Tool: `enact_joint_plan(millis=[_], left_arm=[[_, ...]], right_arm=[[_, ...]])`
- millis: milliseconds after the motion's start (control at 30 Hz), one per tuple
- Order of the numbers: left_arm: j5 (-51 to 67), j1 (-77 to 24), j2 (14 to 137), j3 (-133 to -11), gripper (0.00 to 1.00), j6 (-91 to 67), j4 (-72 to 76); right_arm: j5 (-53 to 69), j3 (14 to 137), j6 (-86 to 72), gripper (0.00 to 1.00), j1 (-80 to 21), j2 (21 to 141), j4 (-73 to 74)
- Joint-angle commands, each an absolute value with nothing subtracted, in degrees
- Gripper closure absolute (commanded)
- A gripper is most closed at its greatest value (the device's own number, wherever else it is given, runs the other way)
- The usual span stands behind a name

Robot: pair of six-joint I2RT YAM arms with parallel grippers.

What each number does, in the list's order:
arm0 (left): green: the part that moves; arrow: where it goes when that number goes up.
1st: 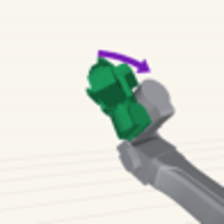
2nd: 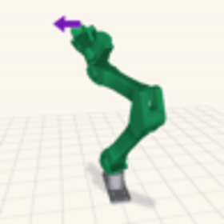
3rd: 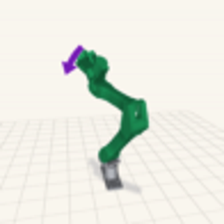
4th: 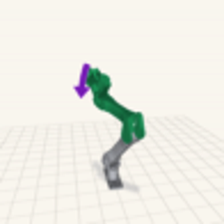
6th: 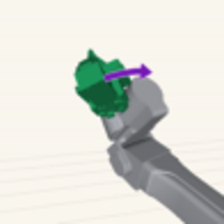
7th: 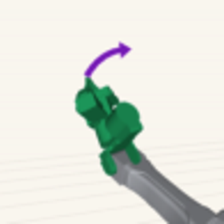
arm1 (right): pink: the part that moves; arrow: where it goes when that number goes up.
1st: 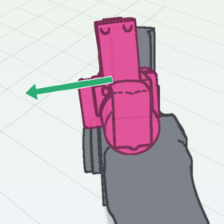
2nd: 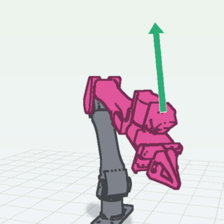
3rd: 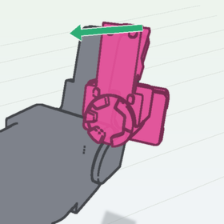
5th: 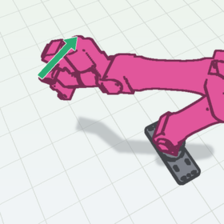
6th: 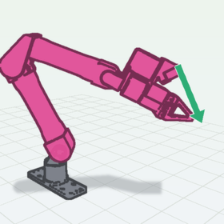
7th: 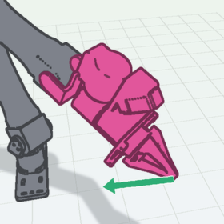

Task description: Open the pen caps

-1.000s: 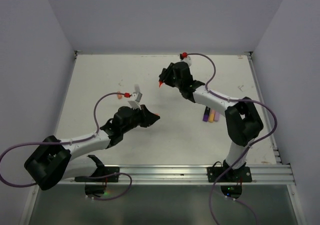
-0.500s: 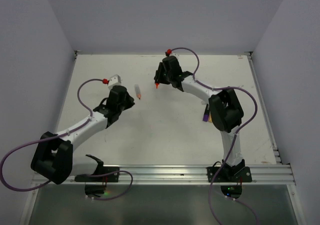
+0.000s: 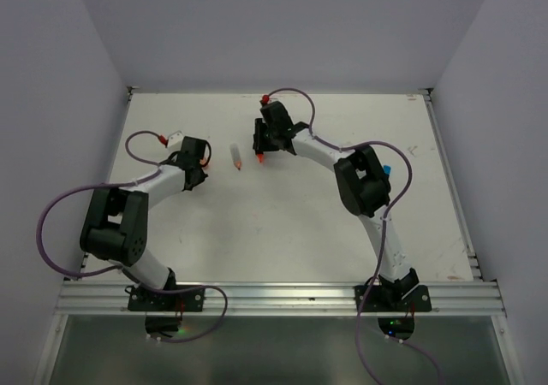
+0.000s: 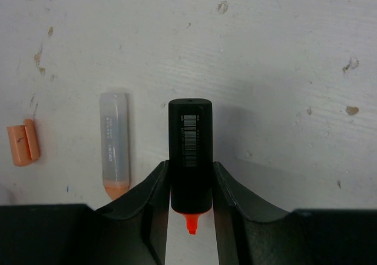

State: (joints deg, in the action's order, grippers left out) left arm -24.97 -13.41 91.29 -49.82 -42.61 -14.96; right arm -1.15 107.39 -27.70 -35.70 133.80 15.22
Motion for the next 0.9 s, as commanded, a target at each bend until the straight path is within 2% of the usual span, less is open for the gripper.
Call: enact_joint_plan(millis=[0, 300, 467, 667, 767, 867], left_arm=[[-28.2, -12.2, 92.7, -52.7, 1.0, -43.9, -16.0], [-25.6, -8.6, 97.6, -55.5, 1.0, -41.3, -11.8], [-22.0, -7.8, 100.4, -57.2, 0.89, -39.9, -9.4], [-20.7, -7.7, 102.1, -58.9, 0.78, -38.6, -8.9], [-20.8, -7.4, 101.6, -58.5, 0.65, -38.8, -8.9], [-20.8, -6.9, 100.7, -58.3, 0.56, -38.8, -9.1]], right_arm=[[-0.2, 112.4, -25.2, 1.0, -36.3, 136.0, 16.7], [1.7, 116.5, -25.2, 0.98, -37.3, 138.5, 18.5], [1.8, 115.6, -25.5, 0.94, -37.8, 138.4, 18.2], [2.5, 117.4, -26.0, 0.79, -38.1, 139.5, 18.8], [2.7, 119.2, -25.9, 0.68, -38.1, 140.3, 19.5], [2.8, 120.5, -25.9, 0.56, -38.1, 141.0, 19.9]])
